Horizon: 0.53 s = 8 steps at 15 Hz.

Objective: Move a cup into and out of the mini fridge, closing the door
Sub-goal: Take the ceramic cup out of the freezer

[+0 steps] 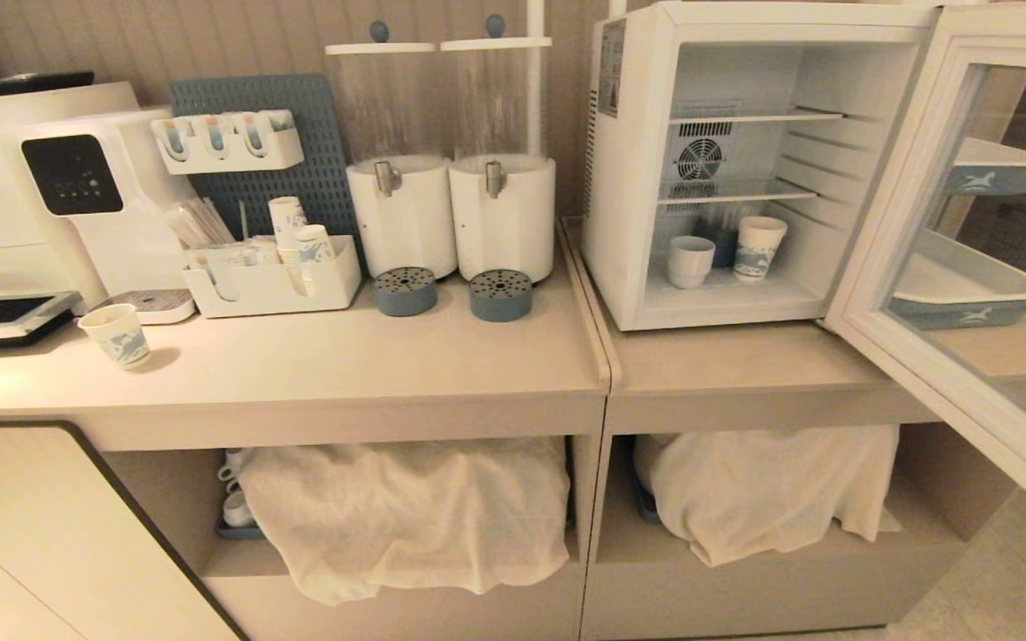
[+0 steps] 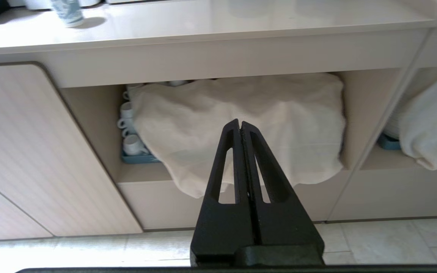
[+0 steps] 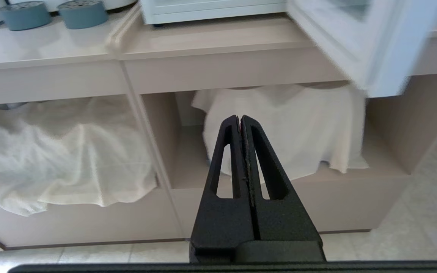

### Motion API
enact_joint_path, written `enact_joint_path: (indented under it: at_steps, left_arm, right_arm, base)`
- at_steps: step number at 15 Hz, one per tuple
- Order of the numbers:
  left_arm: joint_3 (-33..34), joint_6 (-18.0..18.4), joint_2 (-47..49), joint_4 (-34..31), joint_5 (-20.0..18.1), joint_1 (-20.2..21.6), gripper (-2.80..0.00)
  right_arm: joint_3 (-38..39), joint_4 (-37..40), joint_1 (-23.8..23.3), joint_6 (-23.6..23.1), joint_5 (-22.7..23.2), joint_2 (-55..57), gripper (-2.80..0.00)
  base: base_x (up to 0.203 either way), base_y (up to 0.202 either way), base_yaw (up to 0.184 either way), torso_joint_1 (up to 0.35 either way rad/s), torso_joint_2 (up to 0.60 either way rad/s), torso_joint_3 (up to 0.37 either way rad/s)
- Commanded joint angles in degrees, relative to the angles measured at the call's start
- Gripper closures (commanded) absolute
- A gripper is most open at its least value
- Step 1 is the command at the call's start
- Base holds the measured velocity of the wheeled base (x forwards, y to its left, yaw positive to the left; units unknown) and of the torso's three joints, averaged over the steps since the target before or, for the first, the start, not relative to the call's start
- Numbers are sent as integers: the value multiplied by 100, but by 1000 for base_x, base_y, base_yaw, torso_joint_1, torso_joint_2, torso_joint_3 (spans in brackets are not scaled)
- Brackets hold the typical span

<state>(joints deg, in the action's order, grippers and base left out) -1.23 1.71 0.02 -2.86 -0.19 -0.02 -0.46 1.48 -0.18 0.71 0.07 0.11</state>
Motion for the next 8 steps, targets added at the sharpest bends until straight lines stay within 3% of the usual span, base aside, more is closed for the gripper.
enact_joint_path:
  at_steps: [1,3,8]
  left_arm:
    - [0,-4,-2,-4,1,1,0]
    - [0,21,-2,-6,-5,-5,0]
    - [-4,58,-2,-4,-7,2,0]
  right_arm:
    - [2,2,1,5,1,-2,0]
    - [2,2,1,6,1,-2,0]
    - [2,-7,1,7,1,-2,0]
  base:
    - [0,196,0,-1,6,-1]
    - [0,133,1,3,4,2]
    - [16,0,-1,0,0,1]
